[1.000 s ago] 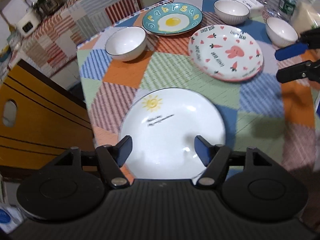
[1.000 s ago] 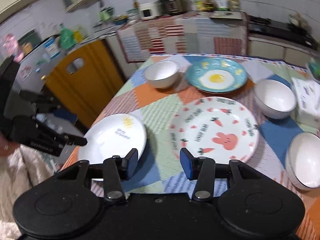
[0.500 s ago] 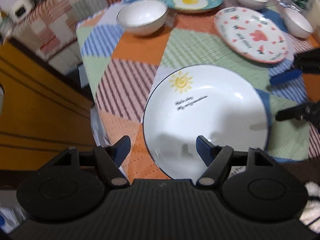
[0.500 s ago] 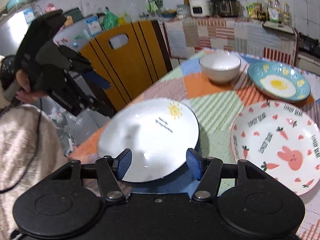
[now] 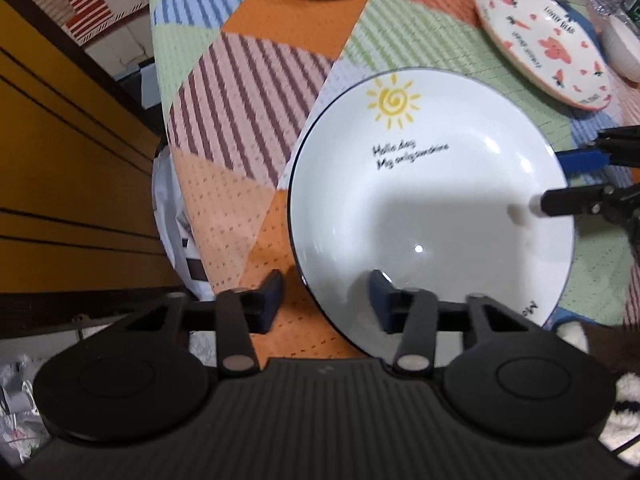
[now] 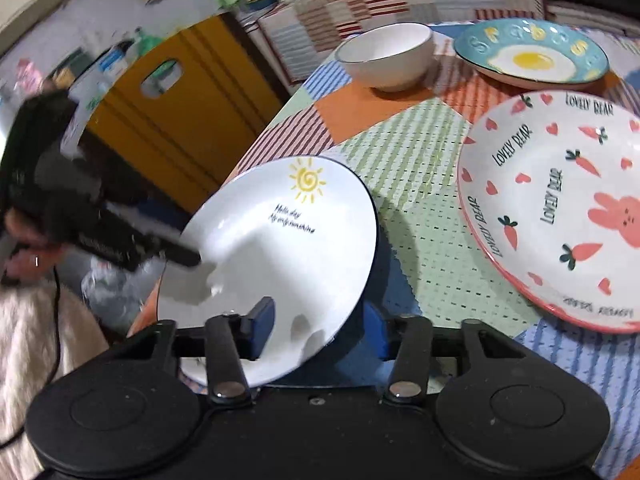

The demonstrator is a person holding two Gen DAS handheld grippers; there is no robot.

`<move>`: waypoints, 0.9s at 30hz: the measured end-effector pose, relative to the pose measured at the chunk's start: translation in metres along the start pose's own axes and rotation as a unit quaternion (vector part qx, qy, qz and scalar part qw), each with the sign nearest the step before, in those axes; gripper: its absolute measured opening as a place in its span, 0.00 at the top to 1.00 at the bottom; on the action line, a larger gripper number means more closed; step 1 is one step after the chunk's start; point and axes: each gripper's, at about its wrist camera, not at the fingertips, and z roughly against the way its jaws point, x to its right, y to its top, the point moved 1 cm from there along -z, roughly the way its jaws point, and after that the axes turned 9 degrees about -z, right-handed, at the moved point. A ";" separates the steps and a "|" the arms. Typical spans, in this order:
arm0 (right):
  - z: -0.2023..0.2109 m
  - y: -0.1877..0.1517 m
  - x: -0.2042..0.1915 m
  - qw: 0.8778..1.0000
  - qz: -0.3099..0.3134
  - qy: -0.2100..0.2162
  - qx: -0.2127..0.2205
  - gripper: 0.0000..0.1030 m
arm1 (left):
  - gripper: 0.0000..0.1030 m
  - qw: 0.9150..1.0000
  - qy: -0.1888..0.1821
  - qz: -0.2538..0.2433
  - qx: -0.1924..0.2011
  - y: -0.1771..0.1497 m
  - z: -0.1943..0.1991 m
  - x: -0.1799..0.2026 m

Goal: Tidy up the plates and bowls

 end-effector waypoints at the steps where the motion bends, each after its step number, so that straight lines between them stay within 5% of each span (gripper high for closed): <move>1: 0.000 -0.001 0.001 1.000 -0.006 -0.002 0.002 0.51 | 0.63 1.000 -0.001 -0.001 0.002 -0.001 0.000 0.001; 5: -0.003 -0.004 0.002 1.000 -0.007 -0.010 -0.013 0.59 | 0.67 1.000 0.006 -0.025 -0.002 0.000 0.001 0.012; 12: -0.013 -0.010 0.008 0.999 -0.046 0.002 -0.019 0.70 | 0.63 0.999 -0.033 0.033 -0.013 0.000 -0.004 0.002; 15: -0.013 -0.012 0.010 0.999 -0.032 0.005 -0.018 0.72 | 0.53 0.997 -0.062 0.051 -0.019 -0.002 -0.009 0.002; 16: -0.014 -0.011 0.012 0.999 -0.041 0.004 -0.018 0.80 | 0.50 0.997 -0.064 0.050 -0.017 -0.002 -0.010 0.004; 19: -0.015 -0.007 0.027 0.995 -0.101 0.019 -0.021 0.87 | 0.48 0.997 -0.049 0.051 -0.013 -0.003 -0.010 0.010; 23: -0.016 -0.007 0.026 0.995 -0.097 0.019 -0.021 0.87 | 0.63 0.994 -0.047 0.095 -0.002 -0.007 -0.007 0.000; 27: -0.016 -0.007 0.017 0.997 -0.074 0.010 -0.014 0.82 | 0.67 0.993 -0.037 0.112 0.005 -0.011 -0.001 -0.001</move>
